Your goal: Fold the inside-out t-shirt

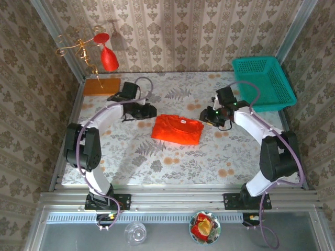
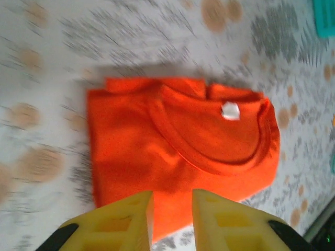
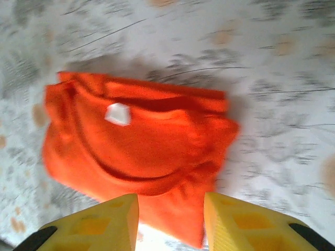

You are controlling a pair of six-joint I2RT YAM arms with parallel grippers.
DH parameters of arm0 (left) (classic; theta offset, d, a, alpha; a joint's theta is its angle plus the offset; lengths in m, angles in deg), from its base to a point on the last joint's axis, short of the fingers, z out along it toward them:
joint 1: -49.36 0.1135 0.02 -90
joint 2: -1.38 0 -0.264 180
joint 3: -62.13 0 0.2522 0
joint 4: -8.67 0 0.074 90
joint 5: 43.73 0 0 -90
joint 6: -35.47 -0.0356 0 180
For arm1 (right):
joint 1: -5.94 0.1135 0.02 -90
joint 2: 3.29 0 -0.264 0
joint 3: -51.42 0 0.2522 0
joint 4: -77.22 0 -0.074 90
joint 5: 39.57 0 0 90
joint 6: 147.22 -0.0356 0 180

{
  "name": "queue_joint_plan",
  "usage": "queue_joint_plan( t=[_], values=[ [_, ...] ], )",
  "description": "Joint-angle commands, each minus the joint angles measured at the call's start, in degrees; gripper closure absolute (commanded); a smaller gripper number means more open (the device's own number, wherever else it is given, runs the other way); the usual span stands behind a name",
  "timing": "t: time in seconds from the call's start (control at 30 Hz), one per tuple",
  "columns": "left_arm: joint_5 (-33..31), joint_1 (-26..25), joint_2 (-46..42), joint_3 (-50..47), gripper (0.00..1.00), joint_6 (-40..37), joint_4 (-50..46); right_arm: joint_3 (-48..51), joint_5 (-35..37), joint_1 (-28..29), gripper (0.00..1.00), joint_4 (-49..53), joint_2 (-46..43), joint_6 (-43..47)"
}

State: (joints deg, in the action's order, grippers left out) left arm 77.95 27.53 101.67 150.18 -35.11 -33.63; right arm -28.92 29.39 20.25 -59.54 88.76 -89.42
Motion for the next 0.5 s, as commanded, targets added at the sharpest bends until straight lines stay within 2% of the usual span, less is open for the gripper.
queue_joint_plan(
  t=[0.0, 0.07, 0.2, 0.33, 0.37, 0.47],
  values=[
    [1.07, -3.93, 0.48, -2.45, 0.77, 0.72, -0.83, -2.3, -9.4, 4.74, 0.63, -3.42, 3.43, -2.63],
    [0.73, -6.04, 1.88, -3.2, 0.8, 1.06, 0.29, -4.28, -13.13, 7.5, 0.64, -6.38, 6.97, -4.19],
    [-0.68, -5.69, 4.56, -5.05, 0.82, 1.59, 3.16, -7.98, -16.45, 10.62, 0.66, -10.84, 13.61, -5.87],
    [-2.19, -4.72, 7.62, -6.79, 0.82, 2.13, 5.4, -12.37, -19.66, 10.09, 0.69, -12.54, 23.44, -7.28],
    [-2.31, -2.99, 8.33, -7.33, 0.83, 2.35, 6.01, -13.33, -20.44, 9.81, 0.69, -13.28, 25.48, -7.79],
    [-0.49, -1.75, 10.03, -9.32, 0.83, 3.37, 8.6, -14.24, -20.85, 8.87, 0.69, -16.71, 29.9, -9.21]
  ],
)
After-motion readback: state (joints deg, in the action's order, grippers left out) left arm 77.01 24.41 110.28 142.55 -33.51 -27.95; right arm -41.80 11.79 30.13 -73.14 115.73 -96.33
